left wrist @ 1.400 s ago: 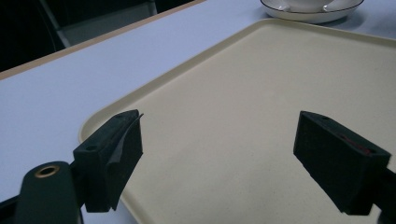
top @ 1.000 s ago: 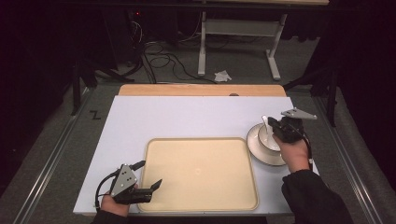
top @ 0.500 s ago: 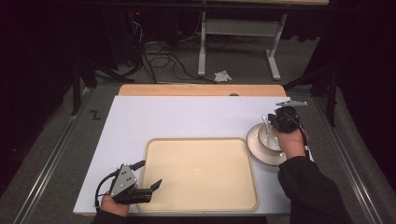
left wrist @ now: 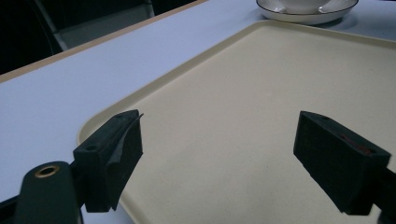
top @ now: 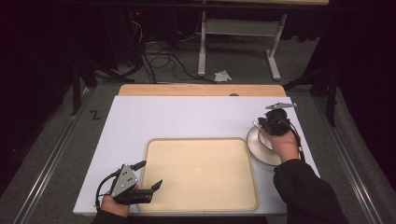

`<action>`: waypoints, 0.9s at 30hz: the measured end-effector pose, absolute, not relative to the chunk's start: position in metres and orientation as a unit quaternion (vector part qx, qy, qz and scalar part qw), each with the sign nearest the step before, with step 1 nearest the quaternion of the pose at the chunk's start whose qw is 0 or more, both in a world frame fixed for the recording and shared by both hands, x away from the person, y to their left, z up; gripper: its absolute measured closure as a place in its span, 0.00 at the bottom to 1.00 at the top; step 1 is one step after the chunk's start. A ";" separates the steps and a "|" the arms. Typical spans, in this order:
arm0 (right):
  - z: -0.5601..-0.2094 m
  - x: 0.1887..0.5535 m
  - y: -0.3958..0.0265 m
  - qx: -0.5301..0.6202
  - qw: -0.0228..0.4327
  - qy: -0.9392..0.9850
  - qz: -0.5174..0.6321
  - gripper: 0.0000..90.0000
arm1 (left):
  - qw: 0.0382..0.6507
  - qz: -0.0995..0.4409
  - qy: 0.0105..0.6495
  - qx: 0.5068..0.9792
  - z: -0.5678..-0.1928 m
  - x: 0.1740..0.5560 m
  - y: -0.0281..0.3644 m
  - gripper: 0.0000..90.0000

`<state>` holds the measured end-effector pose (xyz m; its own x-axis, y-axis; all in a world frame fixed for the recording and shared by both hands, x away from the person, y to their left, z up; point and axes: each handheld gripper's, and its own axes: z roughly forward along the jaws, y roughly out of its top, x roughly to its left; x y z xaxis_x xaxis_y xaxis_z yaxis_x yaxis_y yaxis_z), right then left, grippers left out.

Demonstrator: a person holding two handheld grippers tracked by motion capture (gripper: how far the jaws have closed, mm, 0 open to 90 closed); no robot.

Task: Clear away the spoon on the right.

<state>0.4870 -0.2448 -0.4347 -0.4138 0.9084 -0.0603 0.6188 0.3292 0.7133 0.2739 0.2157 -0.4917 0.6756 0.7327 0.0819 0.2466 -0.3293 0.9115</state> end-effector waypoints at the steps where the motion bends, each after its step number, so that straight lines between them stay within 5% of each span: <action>1: -0.434 0.486 -0.243 0.485 0.231 0.784 0.312 1.00 | 0.486 0.251 0.315 0.776 -0.492 0.274 0.216 0.18; 27: -0.431 0.436 -0.229 0.425 0.205 0.815 0.336 1.00 | 0.486 0.251 0.314 0.776 -0.491 0.273 0.216 0.18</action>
